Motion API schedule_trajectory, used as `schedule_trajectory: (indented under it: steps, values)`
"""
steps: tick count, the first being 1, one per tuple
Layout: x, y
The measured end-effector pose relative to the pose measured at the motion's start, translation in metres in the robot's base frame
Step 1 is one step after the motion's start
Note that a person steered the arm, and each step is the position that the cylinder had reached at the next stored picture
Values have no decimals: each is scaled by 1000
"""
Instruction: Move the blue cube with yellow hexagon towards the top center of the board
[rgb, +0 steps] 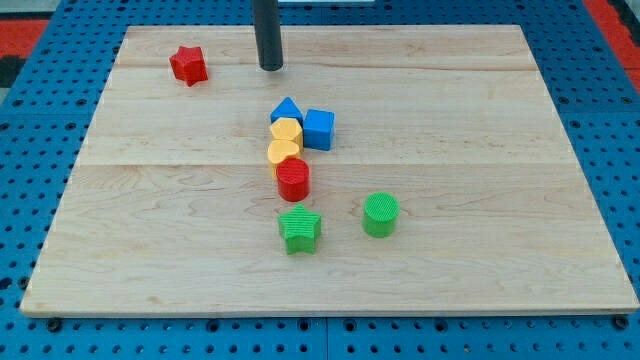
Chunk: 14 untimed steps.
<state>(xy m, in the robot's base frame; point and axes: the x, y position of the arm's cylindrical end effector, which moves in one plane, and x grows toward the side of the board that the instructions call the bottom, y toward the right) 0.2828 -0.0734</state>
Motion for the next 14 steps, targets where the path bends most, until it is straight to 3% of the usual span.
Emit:
schedule_trajectory:
  steps: [1, 2, 3, 4, 6, 7, 8, 10, 11, 13, 14]
  values:
    - [61, -17]
    - [73, -17]
    - [131, -5]
    - [125, -4]
    - [110, 73]
    - [112, 44]
    - [148, 44]
    - [166, 71]
    - [164, 111]
    - [150, 116]
    - [114, 129]
